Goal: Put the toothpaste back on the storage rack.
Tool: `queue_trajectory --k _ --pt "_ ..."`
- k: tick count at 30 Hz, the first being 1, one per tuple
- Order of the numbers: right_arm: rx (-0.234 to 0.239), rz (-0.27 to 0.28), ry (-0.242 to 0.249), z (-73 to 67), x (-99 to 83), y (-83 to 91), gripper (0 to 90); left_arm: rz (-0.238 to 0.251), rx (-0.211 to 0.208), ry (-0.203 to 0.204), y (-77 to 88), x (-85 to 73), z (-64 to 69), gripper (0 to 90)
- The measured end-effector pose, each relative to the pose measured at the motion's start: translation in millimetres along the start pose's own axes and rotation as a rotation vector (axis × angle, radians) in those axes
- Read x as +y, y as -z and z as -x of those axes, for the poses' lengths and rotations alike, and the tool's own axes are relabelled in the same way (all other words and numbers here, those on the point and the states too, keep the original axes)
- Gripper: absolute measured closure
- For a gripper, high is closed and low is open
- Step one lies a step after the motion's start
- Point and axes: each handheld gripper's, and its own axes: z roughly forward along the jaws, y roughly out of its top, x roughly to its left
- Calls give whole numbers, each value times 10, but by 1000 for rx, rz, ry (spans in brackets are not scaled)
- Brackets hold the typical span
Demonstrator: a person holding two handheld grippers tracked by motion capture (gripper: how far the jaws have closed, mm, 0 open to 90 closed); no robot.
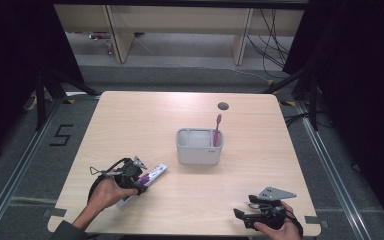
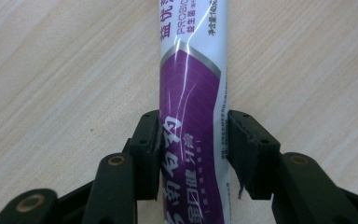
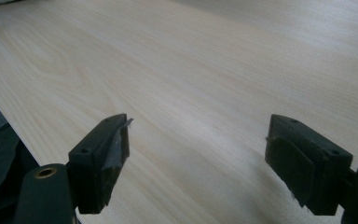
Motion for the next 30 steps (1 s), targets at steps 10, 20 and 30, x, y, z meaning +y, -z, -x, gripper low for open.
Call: queue_trajectory --k 10,20,30 --pt "4 -1 -7 -10 4 -1 224 -76 -12 -58 26 51 20 565" --pt "-2 4 1 -11 9 5 225 -83 -41 -88 97 98 67 688" --pt "-1 5 -1 -11 7 5 225 -131 -44 -103 49 111 125 723"
